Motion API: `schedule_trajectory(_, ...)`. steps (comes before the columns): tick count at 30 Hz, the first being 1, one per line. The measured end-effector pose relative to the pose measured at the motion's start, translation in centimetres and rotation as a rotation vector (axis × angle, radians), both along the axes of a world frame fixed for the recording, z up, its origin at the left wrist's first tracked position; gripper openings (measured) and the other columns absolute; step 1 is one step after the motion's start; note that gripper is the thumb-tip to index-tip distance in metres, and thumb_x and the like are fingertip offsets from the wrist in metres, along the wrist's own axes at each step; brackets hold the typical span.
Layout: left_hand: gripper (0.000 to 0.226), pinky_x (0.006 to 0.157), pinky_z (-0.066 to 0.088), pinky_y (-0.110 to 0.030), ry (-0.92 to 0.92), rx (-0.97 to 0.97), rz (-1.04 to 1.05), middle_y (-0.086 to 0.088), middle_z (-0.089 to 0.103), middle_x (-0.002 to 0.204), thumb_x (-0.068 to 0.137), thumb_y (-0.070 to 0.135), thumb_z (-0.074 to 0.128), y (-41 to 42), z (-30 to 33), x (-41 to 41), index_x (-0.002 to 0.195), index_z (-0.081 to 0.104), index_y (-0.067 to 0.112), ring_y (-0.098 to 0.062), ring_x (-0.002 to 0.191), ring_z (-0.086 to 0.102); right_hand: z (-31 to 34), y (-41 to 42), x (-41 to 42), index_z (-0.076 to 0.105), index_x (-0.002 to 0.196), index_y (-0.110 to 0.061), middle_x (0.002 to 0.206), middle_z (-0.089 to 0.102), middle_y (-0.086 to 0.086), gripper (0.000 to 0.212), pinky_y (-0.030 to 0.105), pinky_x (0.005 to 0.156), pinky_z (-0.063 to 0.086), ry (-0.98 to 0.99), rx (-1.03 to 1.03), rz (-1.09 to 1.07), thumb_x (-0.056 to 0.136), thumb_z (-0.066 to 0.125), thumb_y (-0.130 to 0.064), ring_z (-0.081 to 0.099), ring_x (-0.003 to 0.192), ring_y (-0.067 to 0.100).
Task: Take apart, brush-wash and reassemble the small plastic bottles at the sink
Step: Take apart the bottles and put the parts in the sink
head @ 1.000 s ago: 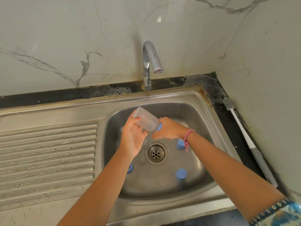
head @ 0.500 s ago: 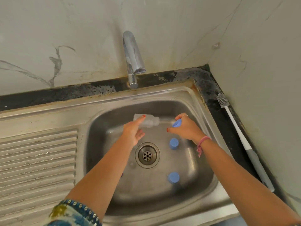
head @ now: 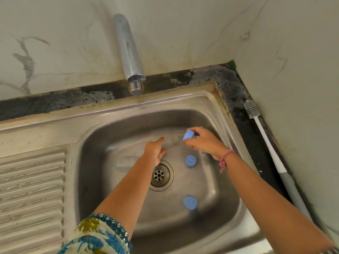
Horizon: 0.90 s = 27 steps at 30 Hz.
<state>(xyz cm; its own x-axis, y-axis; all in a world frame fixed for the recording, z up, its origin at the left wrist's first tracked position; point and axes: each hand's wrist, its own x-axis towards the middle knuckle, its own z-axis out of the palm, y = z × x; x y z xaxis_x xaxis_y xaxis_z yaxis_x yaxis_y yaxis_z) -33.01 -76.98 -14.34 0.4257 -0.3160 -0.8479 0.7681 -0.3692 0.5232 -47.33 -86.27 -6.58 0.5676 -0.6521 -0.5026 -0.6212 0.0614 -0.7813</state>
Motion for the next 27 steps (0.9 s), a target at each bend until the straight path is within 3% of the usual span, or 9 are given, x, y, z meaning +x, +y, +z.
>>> schedule_trajectory(6,0.045,0.087,0.050,-0.030,0.001,0.017,-0.039,-0.012,0.047,0.132,0.089,0.005,0.066,0.8,0.8,-0.4,0.131,0.051,0.001,-0.024,0.109,0.052,-0.1,1.1,-0.1,0.056,0.117,-0.020,0.094,0.055,-0.008,0.055,0.026,0.072,0.055,-0.026,-0.019,-0.019,0.070,0.086,-0.019,0.058,0.083,0.008)
schedule_trajectory(10,0.048,0.089,0.047,-0.033,-0.026,-0.018,-0.041,-0.008,0.048,0.119,0.089,0.007,0.065,1.9,3.1,-0.6,0.135,0.048,0.001,-0.021,0.096,0.051,0.8,2.3,-0.6,0.058,0.114,-0.019,0.097,0.056,-0.011,0.056,0.028,0.082,0.050,-0.040,-0.109,-0.016,0.067,0.088,-0.020,0.056,0.090,0.007)
schedule_trajectory(13,0.056,0.101,0.044,-0.038,-0.087,-0.099,-0.178,-0.003,0.049,0.128,0.088,0.020,0.069,4.0,6.1,-1.5,0.138,0.046,0.010,-0.022,0.118,0.050,1.4,3.6,-1.0,0.060,0.112,-0.020,0.101,0.058,-0.009,0.055,0.024,0.078,0.050,-0.097,-0.101,-0.016,0.065,0.088,-0.016,0.058,0.090,0.010)
schedule_trajectory(16,0.027,0.109,0.039,-0.036,-0.101,-0.275,-0.329,0.000,0.063,0.125,0.092,0.026,0.064,6.9,9.4,-2.7,0.117,0.060,0.017,-0.017,0.122,0.056,2.2,5.4,-1.3,0.060,0.104,-0.026,0.106,0.061,0.000,0.050,0.023,0.073,0.051,-0.164,-0.098,0.003,0.065,0.088,-0.011,0.060,0.083,0.014)
schedule_trajectory(19,0.025,0.102,0.045,-0.029,-0.155,-0.370,-0.401,-0.002,0.071,0.114,0.092,0.024,0.065,9.0,11.5,-3.3,0.116,0.064,0.018,-0.013,0.112,0.064,3.4,7.3,-1.3,0.059,0.104,-0.028,0.110,0.063,0.003,0.046,0.035,0.080,0.054,-0.238,-0.080,0.038,0.072,0.081,-0.002,0.067,0.081,0.027)
schedule_trajectory(24,0.023,0.099,0.051,-0.033,-0.216,-0.425,-0.307,-0.010,0.071,0.112,0.094,0.007,0.059,11.7,13.1,-3.0,0.117,0.063,0.008,-0.021,0.105,0.068,5.8,9.3,-2.1,0.059,0.125,-0.011,0.120,0.065,0.009,0.041,0.028,0.086,0.054,-0.385,0.205,0.048,0.088,0.059,0.007,0.068,0.094,0.020)
schedule_trajectory(27,0.020,0.092,0.054,-0.028,-0.185,-0.487,-0.279,-0.007,0.074,0.105,0.096,0.007,0.056,13.3,14.5,-2.9,0.115,0.064,0.006,-0.019,0.097,0.070,6.7,9.6,-2.8,0.060,0.124,-0.010,0.115,0.069,0.006,0.031,0.025,0.076,0.057,-0.531,0.473,-0.104,0.097,0.045,-0.002,0.069,0.082,0.014)
